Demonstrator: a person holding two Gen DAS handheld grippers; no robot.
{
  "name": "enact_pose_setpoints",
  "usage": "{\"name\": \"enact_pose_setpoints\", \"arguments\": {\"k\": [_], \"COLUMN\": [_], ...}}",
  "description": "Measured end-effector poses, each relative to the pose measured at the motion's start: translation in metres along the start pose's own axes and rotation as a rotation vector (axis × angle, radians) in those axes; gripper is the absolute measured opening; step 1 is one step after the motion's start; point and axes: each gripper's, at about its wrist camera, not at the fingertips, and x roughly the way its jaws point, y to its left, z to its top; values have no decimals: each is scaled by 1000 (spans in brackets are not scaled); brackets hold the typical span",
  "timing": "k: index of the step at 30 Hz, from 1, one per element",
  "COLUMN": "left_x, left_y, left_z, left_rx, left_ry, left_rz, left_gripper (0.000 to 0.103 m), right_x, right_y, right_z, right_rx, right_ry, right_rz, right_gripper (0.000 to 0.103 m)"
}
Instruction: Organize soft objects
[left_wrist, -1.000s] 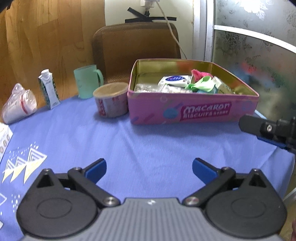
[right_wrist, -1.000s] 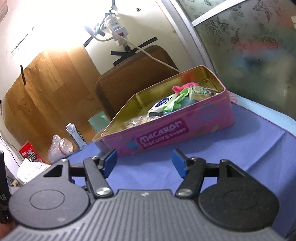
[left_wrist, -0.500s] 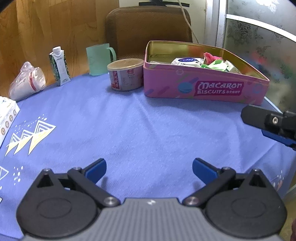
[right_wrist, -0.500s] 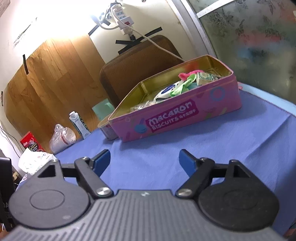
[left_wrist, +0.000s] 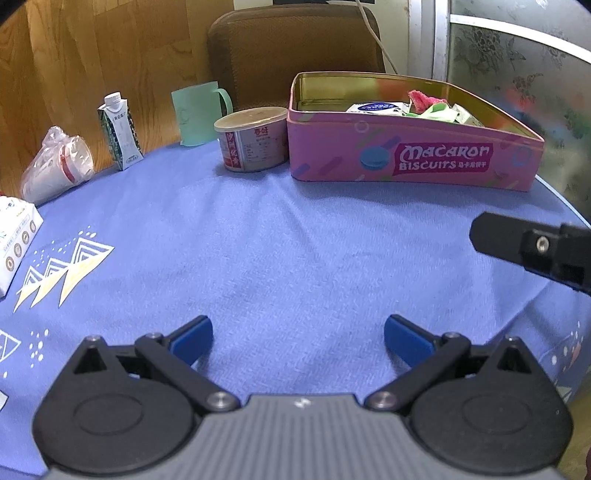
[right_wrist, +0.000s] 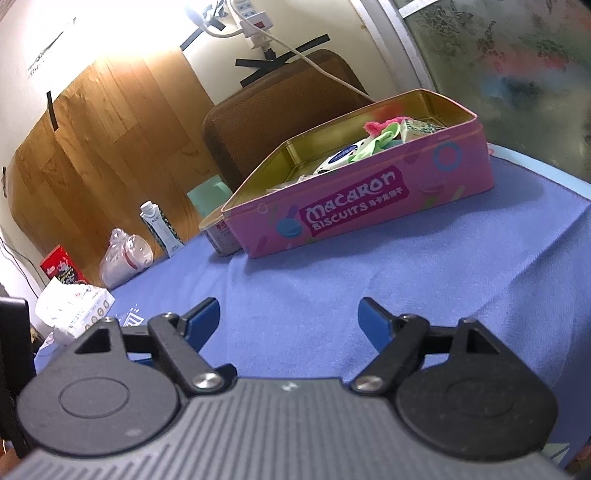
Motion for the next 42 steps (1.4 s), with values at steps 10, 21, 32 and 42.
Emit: {"name": "enact_pose_setpoints", "arguments": {"k": [10,21,32,42], "left_x": [1,-12,-28,-33], "left_y": [-2,-5,-8,-7], "left_z": [0,1,5,7], "left_rx": [19,51,87,75], "left_ry": [0,-50,-114,-133], "left_rz": [6,9,67,71], "left_gripper": [103,103,103,103], "right_x": [2,-7,-20,-26], "right_y": [-8,-12,-7,-7], "right_z": [-1,2,6,9], "right_rx": [26,45,30,17], "right_ry": [0,-63,-152,-194], "right_rz": [-7,-23,-40,-37], "right_gripper": [85,85,87,88]}}
